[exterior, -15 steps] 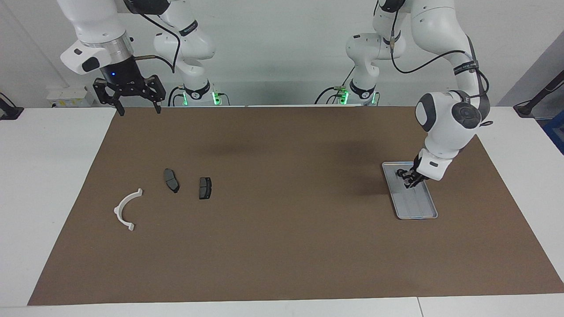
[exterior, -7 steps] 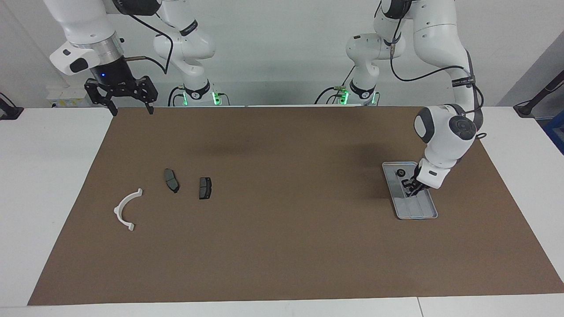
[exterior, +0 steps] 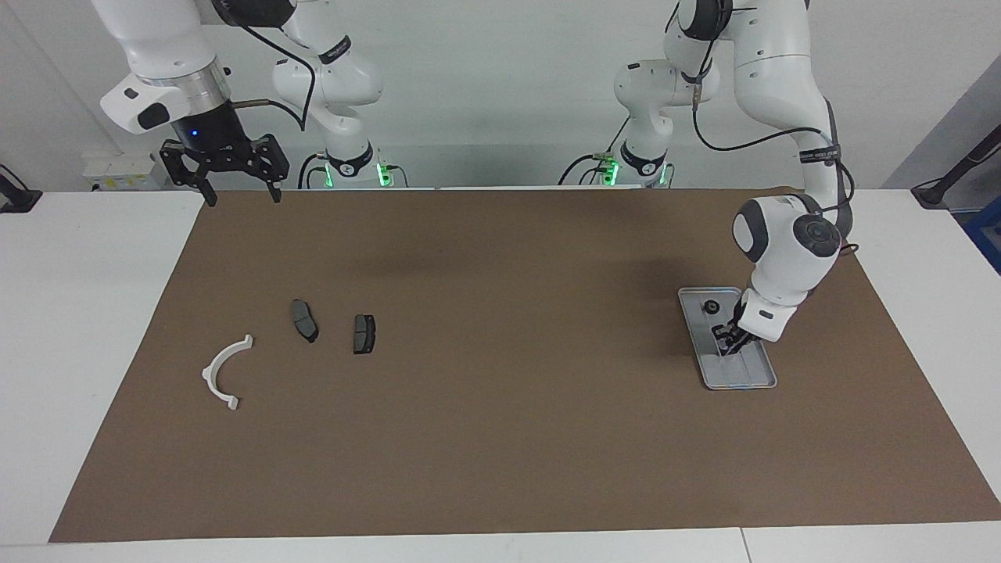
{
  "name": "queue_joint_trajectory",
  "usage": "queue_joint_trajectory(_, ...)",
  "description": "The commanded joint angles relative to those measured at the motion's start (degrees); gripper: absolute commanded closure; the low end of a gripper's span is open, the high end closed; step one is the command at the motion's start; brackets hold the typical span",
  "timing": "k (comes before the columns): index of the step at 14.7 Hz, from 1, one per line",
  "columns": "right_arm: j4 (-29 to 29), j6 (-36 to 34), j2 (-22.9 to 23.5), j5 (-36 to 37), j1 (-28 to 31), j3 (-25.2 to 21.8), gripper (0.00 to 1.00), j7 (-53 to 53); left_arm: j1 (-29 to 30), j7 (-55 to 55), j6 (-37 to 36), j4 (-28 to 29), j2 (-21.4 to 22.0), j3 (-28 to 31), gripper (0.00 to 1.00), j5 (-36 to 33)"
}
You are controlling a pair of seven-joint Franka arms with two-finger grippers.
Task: Pick bearing gear from pile to tray
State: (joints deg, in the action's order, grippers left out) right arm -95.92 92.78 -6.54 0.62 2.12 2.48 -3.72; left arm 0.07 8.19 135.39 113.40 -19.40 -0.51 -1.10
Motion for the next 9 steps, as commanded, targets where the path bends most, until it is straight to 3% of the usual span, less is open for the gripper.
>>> queue_joint_trajectory(1,-0.8,0.6,-0.5,-1.1,0.9,0.6,0.00,-0.7,0.7,-0.4,1.6,1.6,0.5,-0.4,0.96,-0.4)
queue_joint_trajectory(2,-0.8,0.6,-0.5,-1.1,0.9,0.5,0.00,-0.7,0.6,-0.4,1.5,1.6,0.5,-0.4,0.78,-0.4)
queue_joint_trajectory(3,-0.8,0.6,-0.5,-1.1,0.8,0.6,0.00,-0.7,0.7,-0.4,0.9,1.4,0.6,-0.4,0.32,-0.4)
queue_joint_trajectory(4,-0.8,0.6,-0.5,-1.1,0.8,0.5,0.00,-0.7,0.9,-0.5,-0.3,1.0,0.8,-0.4,0.00,-0.4)
queue_joint_trajectory(9,-0.8,0.6,-0.7,-1.1,0.9,0.6,0.00,-0.7,0.9,-0.5,-17.2,-7.5,6.7,-0.4,0.00,-0.4)
